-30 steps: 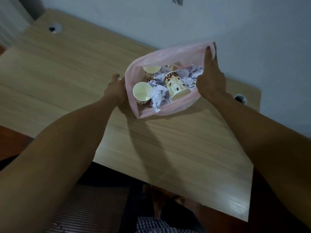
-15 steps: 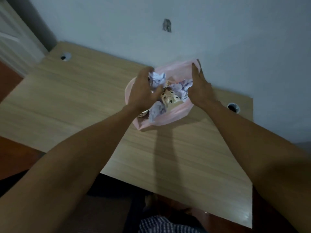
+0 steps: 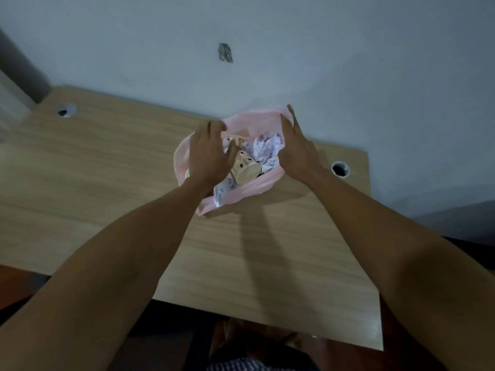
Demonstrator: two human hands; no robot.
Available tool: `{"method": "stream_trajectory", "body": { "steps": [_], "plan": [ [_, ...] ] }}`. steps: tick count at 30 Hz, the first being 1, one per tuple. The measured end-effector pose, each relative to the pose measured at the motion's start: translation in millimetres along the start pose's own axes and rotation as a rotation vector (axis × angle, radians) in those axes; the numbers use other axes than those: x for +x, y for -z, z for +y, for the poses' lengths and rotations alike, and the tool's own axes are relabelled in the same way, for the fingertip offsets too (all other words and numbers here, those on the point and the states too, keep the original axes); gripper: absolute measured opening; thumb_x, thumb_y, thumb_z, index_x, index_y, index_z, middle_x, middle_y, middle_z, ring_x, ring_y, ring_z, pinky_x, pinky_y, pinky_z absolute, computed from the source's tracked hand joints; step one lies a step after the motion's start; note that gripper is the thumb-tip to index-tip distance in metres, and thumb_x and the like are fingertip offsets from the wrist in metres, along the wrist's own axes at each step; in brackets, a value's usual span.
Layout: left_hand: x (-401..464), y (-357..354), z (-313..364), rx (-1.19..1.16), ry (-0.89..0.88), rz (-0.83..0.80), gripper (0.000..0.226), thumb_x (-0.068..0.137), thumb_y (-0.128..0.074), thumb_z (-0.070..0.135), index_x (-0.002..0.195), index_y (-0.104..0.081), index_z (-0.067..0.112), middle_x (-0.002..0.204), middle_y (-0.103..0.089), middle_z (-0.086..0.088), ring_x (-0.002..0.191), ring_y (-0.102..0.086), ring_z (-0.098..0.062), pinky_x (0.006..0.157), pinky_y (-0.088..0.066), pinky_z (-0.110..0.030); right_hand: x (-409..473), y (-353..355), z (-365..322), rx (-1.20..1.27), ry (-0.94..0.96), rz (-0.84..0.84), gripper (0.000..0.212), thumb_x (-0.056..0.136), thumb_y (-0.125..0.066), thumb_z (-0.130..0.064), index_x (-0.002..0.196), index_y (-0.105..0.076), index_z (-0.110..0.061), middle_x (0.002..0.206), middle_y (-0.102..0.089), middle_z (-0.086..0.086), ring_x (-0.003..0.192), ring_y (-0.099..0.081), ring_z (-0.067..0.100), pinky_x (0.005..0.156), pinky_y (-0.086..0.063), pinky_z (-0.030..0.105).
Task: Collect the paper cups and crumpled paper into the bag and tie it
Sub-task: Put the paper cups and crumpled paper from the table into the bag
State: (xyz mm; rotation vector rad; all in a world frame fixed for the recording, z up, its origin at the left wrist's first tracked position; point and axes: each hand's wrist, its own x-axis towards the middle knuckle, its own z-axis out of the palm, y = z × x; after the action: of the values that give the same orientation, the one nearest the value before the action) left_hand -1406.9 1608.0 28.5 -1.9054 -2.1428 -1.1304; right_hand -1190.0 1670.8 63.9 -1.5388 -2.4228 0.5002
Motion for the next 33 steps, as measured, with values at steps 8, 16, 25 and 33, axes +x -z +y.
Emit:
{"method": "stream_trajectory", "body": {
  "steps": [8,16,25,33],
  "plan": [
    [-57,14,-70,-0.195,0.695,-0.176,0.082,0.087,-0.051,0.067,0.144,-0.041,0.009,0.141,-0.056,-0.017,0.13,-0.052,-0.039,0.105,-0.042,-0.048,8,-3,-6,-0.046,-0.016,0.008,0.1,0.081,-0.054,0.008,0.162,-0.005,-0.024,0.168,0.015,-0.016,0.052,-0.05,0.028,0.048,-0.041,0.033],
    [-72,2,-93,-0.198,0.987,-0.279,0.051,0.086,-0.052,0.037,0.115,-0.064,-0.004,0.113,-0.067,-0.027,0.109,-0.063,-0.047,0.093,-0.053,-0.048,14,-14,-8,-0.088,-0.053,0.043,0.099,0.084,-0.055,0.011,0.162,-0.006,-0.024,0.169,0.015,-0.014,0.052,-0.05,0.024,0.047,-0.04,0.03],
    [-38,48,-74,-0.223,0.963,-0.099,0.045,0.09,-0.065,0.03,0.122,-0.058,-0.001,0.121,-0.064,-0.024,0.114,-0.062,-0.041,0.091,-0.05,-0.041,0,20,-12,-0.027,-0.051,0.09,0.089,0.086,-0.053,0.011,0.162,-0.016,-0.019,0.171,-0.002,-0.007,0.109,-0.062,0.042,0.091,-0.052,0.044],
    [3,105,-16,-0.173,0.83,-0.033,0.039,0.103,-0.039,0.026,0.124,-0.052,-0.005,0.129,-0.058,-0.032,0.12,-0.055,-0.046,0.093,-0.044,-0.042,-7,64,-17,0.099,-0.094,0.262,0.027,0.096,-0.054,-0.011,0.119,-0.066,-0.003,0.129,-0.061,0.019,0.118,-0.058,0.038,0.097,-0.045,0.041]
  ]
}}
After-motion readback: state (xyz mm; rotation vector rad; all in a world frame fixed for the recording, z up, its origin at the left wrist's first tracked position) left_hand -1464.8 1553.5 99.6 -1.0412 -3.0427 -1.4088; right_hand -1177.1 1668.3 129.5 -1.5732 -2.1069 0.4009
